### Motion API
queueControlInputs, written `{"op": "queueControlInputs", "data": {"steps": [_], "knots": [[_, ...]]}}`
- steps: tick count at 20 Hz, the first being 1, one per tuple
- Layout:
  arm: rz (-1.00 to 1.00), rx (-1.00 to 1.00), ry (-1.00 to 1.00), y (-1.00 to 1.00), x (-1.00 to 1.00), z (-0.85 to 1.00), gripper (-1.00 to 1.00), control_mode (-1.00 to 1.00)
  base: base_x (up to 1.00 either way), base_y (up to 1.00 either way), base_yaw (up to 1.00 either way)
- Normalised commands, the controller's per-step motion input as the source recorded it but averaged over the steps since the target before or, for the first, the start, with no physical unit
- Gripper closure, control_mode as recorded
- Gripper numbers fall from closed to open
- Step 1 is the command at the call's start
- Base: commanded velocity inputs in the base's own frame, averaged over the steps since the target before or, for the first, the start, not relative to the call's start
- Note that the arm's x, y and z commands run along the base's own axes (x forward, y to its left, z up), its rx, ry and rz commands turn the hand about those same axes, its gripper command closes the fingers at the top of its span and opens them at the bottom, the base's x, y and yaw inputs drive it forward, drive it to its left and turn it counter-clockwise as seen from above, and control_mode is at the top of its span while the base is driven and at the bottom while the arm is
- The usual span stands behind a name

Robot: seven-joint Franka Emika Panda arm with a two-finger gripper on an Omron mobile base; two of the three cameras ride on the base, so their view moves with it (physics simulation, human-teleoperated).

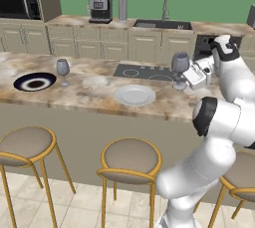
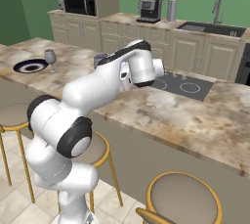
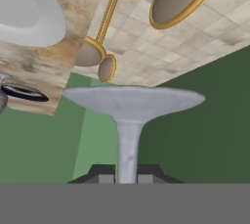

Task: Retrieve the wine glasses from the counter and place one next to each plate.

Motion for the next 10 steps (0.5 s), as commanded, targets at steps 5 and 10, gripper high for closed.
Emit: {"op": "queueControlInputs", "data": {"steps": [5, 10], "knots": [[0.0, -0.03, 0.0, 0.0, 0.22, -0.35, 1.0, -1.0, 0.0, 0.0, 0.0], [0.0, -0.02, 0.0, 0.0, 0.11, -0.32, 1.0, -1.0, 0.0, 0.0, 0.0]]}}
